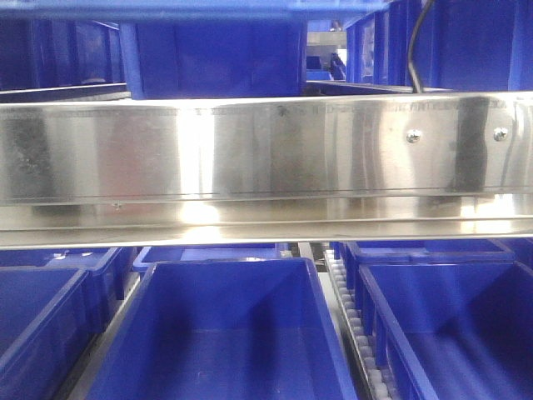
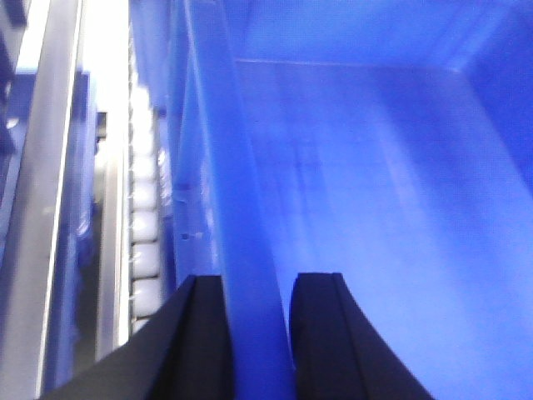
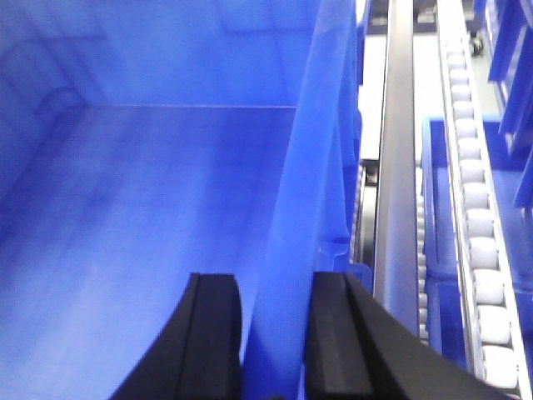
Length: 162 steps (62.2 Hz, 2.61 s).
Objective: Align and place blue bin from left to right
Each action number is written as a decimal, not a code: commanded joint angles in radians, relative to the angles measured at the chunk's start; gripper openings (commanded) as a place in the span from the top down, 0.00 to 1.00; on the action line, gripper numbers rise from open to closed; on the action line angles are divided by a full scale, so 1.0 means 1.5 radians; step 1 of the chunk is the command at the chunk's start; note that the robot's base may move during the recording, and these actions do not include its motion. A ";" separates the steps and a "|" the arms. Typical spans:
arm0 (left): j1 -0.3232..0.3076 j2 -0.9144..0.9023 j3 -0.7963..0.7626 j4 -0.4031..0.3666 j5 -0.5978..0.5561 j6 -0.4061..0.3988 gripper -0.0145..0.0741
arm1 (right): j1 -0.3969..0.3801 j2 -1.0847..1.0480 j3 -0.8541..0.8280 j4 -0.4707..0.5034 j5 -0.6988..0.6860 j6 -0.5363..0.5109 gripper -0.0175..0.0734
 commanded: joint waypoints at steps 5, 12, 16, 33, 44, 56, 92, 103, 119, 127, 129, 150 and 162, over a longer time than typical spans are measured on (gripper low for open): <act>-0.009 -0.016 -0.015 -0.068 -0.014 0.011 0.96 | 0.008 -0.022 -0.007 0.027 -0.079 -0.024 0.98; -0.009 -0.016 -0.015 -0.067 -0.024 0.011 0.96 | 0.008 -0.022 -0.007 0.027 -0.079 -0.024 0.98; -0.009 -0.016 -0.015 -0.064 -0.028 0.011 0.96 | 0.008 -0.022 -0.007 0.027 -0.079 -0.024 0.98; -0.009 -0.016 -0.015 -0.062 -0.084 0.011 0.96 | 0.008 -0.022 -0.007 0.027 -0.079 -0.024 0.98; -0.009 -0.016 -0.015 -0.062 -0.133 0.011 0.96 | 0.008 -0.022 -0.007 0.027 -0.087 -0.024 0.98; -0.009 -0.016 -0.015 -0.062 -0.183 0.011 0.96 | 0.008 -0.022 -0.007 0.027 -0.100 -0.024 0.98; -0.009 -0.016 -0.015 -0.062 -0.142 0.011 0.96 | 0.008 -0.022 -0.007 0.027 -0.153 -0.024 0.98; -0.009 -0.016 -0.015 -0.062 -0.128 0.011 0.96 | 0.008 -0.022 -0.007 0.027 -0.176 -0.024 0.98; -0.009 -0.016 -0.015 -0.062 -0.131 0.011 0.96 | 0.008 -0.022 -0.007 0.027 -0.176 -0.024 0.98; -0.009 -0.016 -0.015 -0.062 -0.147 0.011 0.96 | 0.008 -0.022 -0.007 0.027 -0.176 -0.024 0.98; -0.009 -0.016 -0.015 -0.062 -0.151 0.011 0.96 | 0.008 -0.022 -0.007 0.027 -0.176 -0.024 0.98; -0.009 -0.016 -0.015 -0.062 -0.178 0.011 0.96 | 0.008 -0.022 -0.007 0.027 -0.176 -0.024 0.98; -0.009 -0.016 -0.015 -0.062 -0.178 0.011 0.96 | 0.008 -0.022 -0.007 0.027 -0.176 -0.024 0.98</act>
